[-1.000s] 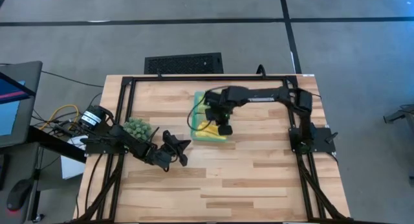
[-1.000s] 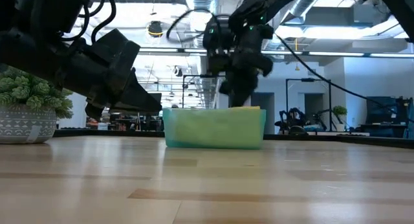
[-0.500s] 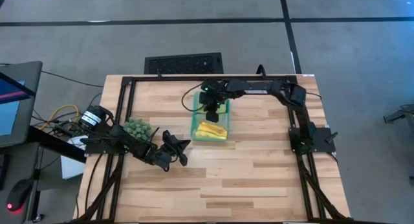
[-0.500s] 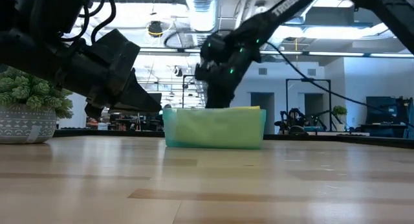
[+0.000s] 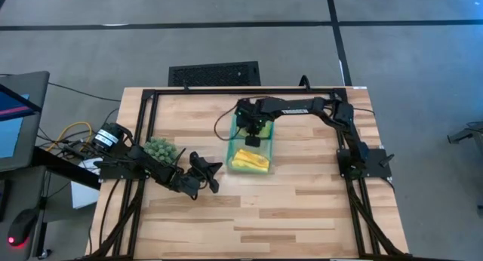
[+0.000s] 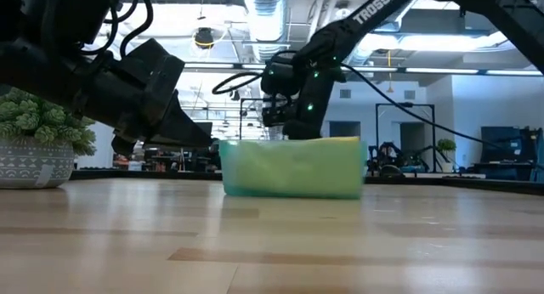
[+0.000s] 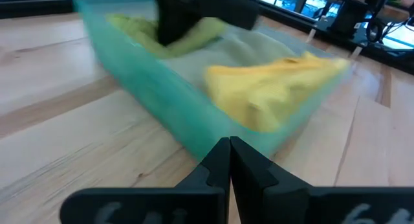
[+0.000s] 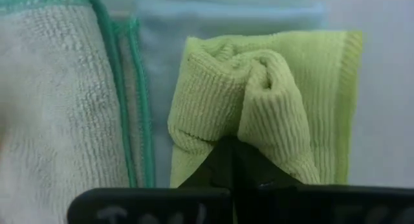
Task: Fold microfiber towels
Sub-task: Adjust the microfiber clothes in the green bin
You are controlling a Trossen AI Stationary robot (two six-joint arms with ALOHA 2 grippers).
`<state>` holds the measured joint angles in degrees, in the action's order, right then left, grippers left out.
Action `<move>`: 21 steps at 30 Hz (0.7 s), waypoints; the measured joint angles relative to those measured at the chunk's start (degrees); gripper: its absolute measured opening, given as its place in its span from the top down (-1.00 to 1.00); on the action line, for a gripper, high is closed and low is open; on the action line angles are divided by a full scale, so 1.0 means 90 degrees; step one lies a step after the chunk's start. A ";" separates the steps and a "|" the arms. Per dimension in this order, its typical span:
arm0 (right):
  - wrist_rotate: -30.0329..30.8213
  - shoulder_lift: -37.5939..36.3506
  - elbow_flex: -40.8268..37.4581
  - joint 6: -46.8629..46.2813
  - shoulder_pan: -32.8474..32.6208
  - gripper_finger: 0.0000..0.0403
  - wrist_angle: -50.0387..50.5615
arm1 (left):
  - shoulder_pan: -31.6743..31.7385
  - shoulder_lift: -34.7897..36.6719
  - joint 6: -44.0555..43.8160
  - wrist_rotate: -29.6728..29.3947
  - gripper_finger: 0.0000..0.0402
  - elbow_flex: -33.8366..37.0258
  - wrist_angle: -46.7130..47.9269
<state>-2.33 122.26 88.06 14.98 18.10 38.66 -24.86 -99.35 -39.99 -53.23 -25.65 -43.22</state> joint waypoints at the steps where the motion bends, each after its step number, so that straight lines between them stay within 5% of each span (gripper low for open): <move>1: -0.0066 -0.0036 -0.0010 0.0002 -0.0074 0.92 0.0176 | 0.0000 0.0000 -0.0002 0.0000 1.00 0.0000 0.0000; 6: -0.1700 -0.0047 -0.0033 0.0039 -0.0520 0.90 0.0230 | 0.0000 0.0000 -0.0019 0.0003 1.00 0.0000 0.0000; 21: -0.1758 -0.0841 -0.0076 -0.0169 -0.0736 0.87 -0.0176 | 0.0000 0.0000 -0.0017 0.0012 1.00 0.0000 0.0000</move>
<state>-18.15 114.69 87.37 13.47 11.47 37.07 -24.86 -99.35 -40.14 -53.12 -25.65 -43.22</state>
